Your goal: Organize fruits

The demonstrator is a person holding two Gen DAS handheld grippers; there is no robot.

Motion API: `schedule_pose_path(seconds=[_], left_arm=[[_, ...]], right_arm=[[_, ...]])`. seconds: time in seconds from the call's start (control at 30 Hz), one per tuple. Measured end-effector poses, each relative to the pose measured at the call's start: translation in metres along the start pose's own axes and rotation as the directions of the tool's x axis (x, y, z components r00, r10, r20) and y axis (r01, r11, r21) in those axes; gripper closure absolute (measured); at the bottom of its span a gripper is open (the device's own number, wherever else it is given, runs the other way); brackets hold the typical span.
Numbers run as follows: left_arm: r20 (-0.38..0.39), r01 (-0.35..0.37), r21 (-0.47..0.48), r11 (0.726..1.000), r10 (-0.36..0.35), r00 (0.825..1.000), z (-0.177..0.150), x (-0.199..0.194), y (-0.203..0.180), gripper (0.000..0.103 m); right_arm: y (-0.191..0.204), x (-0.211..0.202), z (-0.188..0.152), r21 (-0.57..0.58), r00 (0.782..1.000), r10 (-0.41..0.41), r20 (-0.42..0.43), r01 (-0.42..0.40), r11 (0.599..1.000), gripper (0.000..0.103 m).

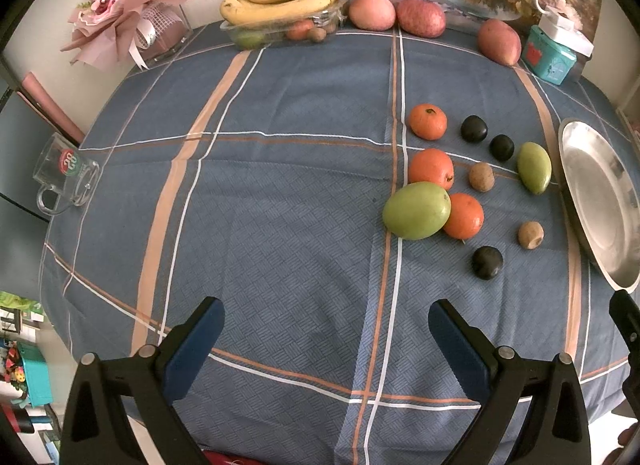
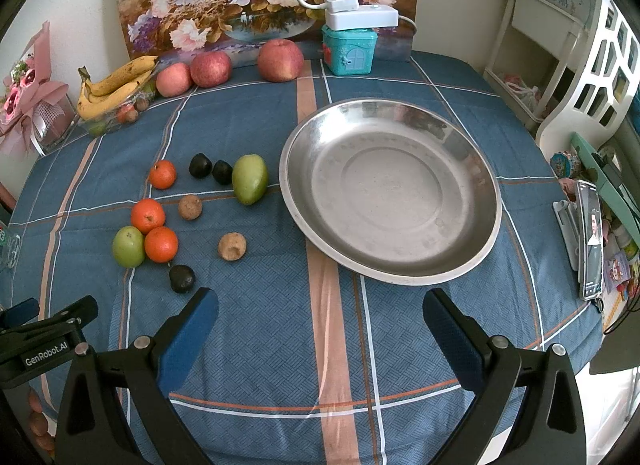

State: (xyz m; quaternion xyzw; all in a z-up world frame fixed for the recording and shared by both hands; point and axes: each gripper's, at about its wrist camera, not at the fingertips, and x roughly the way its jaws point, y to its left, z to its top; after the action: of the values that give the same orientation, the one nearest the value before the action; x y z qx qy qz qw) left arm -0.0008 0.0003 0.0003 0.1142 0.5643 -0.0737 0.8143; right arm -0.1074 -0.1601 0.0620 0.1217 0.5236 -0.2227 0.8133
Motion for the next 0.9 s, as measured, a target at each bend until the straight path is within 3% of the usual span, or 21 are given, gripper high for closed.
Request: schedule_pose_path(seconds=[0.4,0.53,0.7,0.77,0.9], left_arm=[[0.011,0.008,-0.018,1.000,-0.008,1.000,0.004,0.002,0.003,0.000],[0.024,-0.019,-0.046,0.999,0.020,1.000,0.003,0.008,0.009,0.000],[-0.015,0.061,-0.102,0.993,-0.063,0.998,0.001,0.016,0.016,0.000],[-0.022,0.139,-0.142,0.980,-0.143,0.989,0.005,0.020,0.017,0.000],[-0.066,0.139,-0.178,0.974,-0.153,0.986,0.015,0.026,0.020,0.000]], right_arm=[[0.000,0.001,0.000,-0.002,1.000,0.000,-0.003,0.000,1.000,0.001],[0.004,0.004,0.000,-0.019,0.999,0.030,-0.014,-0.030,0.999,0.001],[0.011,0.009,-0.003,-0.040,0.999,0.016,-0.033,-0.017,0.999,0.001],[0.012,0.013,-0.003,-0.037,0.999,0.021,-0.043,-0.022,0.999,0.001],[0.014,0.022,0.003,-0.021,0.997,0.055,-0.055,-0.057,0.998,0.001]])
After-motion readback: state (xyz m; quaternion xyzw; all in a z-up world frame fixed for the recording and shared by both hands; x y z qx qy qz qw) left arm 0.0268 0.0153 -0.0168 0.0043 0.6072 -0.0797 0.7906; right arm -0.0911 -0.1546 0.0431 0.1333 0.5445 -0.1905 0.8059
